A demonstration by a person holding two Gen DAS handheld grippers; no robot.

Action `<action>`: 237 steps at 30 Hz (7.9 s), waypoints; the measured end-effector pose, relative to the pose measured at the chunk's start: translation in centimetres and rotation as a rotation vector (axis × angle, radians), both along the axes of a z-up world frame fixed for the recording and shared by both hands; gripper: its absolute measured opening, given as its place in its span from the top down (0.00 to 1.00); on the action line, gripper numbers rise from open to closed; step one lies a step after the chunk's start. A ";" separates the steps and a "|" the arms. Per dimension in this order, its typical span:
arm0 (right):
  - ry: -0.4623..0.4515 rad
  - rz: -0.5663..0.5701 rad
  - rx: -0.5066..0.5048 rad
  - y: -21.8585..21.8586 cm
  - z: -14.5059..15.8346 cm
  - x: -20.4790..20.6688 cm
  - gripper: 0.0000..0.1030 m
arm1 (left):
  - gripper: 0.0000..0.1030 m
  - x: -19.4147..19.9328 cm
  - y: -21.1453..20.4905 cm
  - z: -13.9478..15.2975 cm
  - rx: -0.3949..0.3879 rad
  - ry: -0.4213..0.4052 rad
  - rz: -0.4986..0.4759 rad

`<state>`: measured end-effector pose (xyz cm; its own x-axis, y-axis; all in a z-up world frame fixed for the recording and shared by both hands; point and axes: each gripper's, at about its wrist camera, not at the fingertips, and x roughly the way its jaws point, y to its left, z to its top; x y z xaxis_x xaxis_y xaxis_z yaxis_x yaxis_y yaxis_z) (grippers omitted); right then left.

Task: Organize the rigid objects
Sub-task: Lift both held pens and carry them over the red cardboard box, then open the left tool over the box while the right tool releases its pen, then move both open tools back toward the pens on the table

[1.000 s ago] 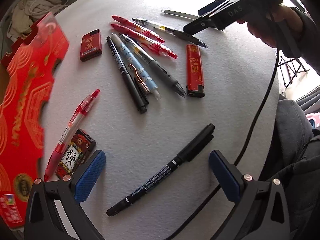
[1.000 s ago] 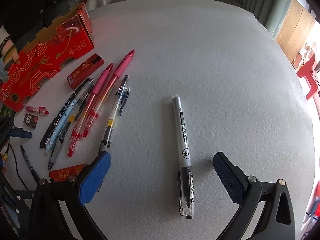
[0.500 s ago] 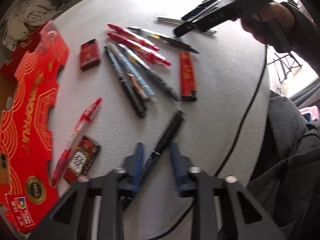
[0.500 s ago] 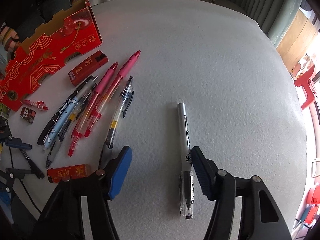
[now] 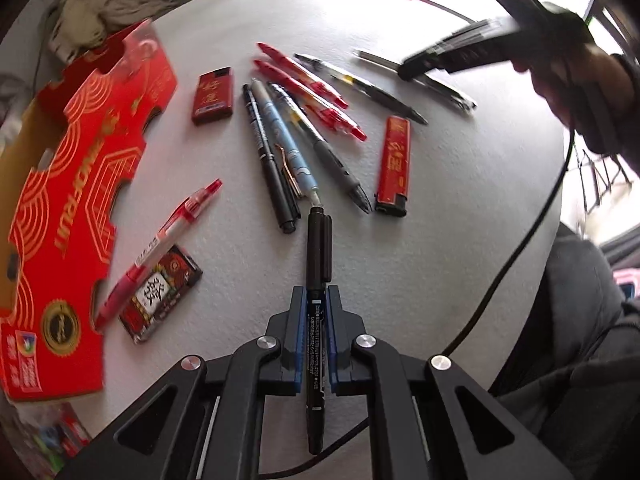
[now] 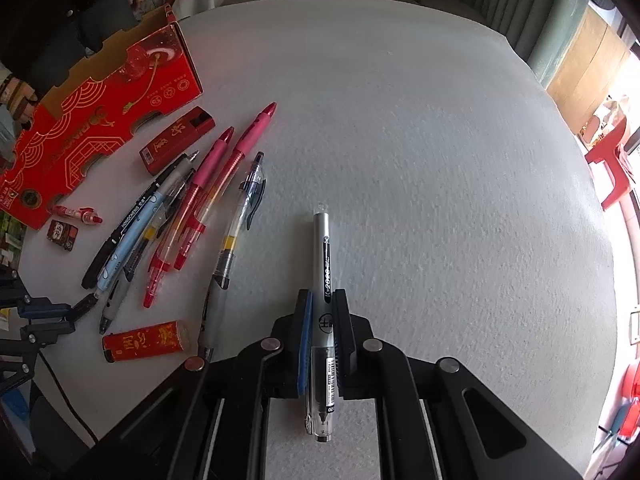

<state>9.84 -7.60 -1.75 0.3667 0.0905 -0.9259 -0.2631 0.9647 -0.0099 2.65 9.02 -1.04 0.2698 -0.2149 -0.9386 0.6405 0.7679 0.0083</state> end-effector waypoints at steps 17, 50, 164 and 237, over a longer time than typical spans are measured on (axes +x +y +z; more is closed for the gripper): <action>-0.033 -0.044 0.062 -0.8 0.3 -2.1 0.90 | 0.91 -0.5 2.2 0.3 -0.042 -0.009 0.255; -0.225 0.062 0.174 6.2 6.4 -6.2 0.90 | 0.91 -0.5 5.4 7.9 -0.084 -0.286 0.625; -0.287 0.132 0.189 19.8 9.8 -0.4 0.89 | 0.22 5.5 16.3 10.7 -0.141 -0.323 0.715; -0.162 -0.136 0.090 2.3 1.1 -2.7 0.45 | 0.22 8.6 2.4 -0.8 -0.110 -0.071 0.300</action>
<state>7.17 -5.27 -0.60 0.5242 0.1097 -0.8445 -0.1323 0.9901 0.0466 11.27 11.38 -1.88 0.4005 -0.2148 -0.8908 0.3860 0.9212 -0.0486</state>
